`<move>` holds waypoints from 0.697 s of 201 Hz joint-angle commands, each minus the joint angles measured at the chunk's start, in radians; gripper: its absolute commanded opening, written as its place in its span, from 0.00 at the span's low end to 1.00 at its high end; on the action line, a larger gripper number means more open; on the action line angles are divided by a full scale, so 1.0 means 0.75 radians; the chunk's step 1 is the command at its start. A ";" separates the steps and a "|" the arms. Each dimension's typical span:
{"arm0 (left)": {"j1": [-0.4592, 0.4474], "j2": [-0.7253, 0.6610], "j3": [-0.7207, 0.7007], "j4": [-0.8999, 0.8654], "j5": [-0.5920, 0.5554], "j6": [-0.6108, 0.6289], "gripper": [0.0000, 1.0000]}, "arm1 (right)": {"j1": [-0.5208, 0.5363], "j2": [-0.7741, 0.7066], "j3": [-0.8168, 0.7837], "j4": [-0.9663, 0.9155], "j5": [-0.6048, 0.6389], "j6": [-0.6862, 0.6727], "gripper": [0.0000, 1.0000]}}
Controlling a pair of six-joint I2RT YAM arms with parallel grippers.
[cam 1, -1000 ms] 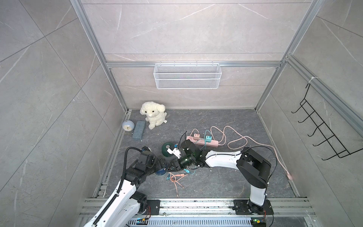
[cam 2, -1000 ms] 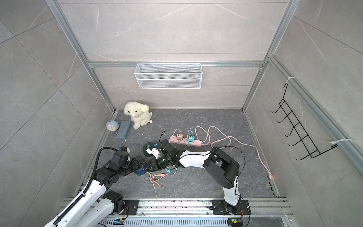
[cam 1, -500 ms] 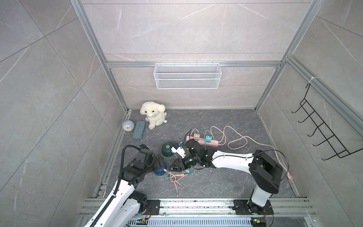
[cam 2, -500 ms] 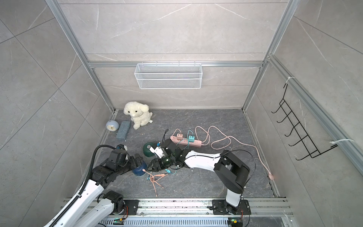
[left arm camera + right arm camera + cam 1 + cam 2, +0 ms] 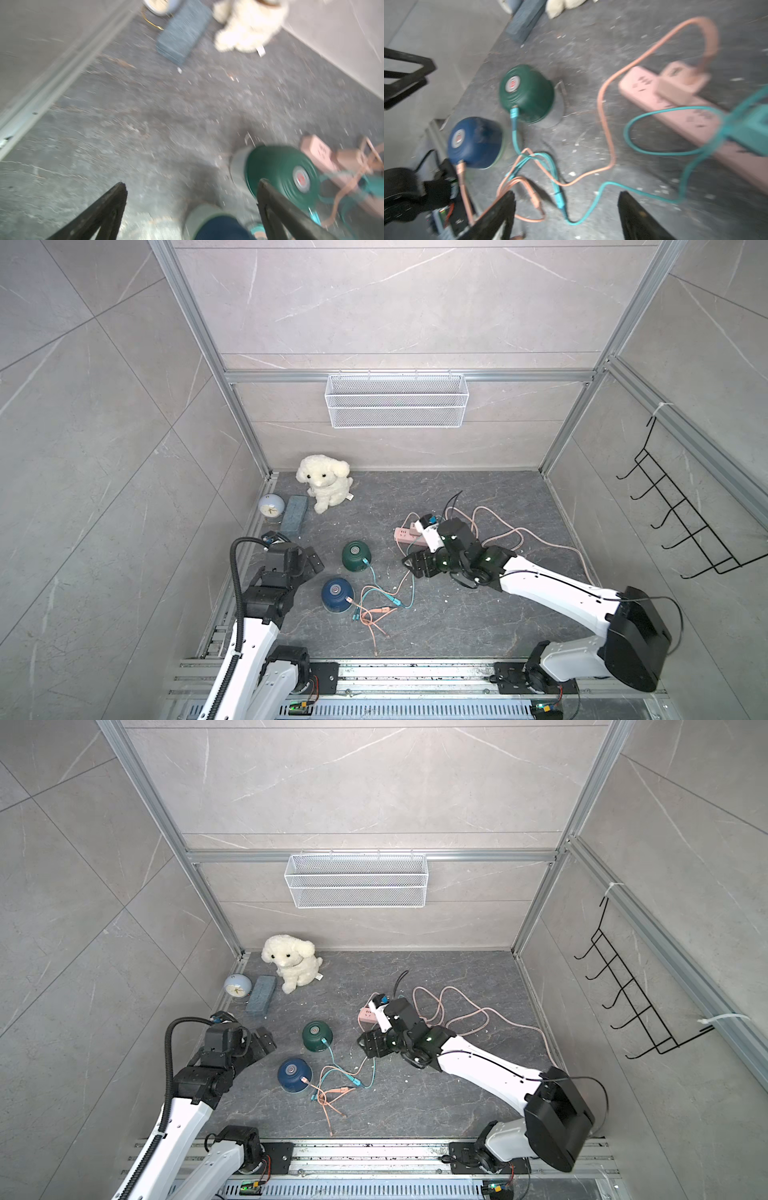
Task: Charge the cordless meat grinders
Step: Reset both arms
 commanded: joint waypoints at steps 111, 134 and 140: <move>0.150 0.491 -0.514 1.401 -0.276 0.506 0.99 | -0.495 -0.229 -0.457 0.370 0.798 -0.164 1.00; 0.150 0.567 -0.550 1.642 -0.129 0.550 0.99 | -0.551 -0.228 -0.500 0.441 0.817 -0.175 1.00; 0.151 0.618 -0.535 1.683 -0.085 0.579 0.99 | -0.560 -0.233 -0.512 0.469 0.819 -0.184 1.00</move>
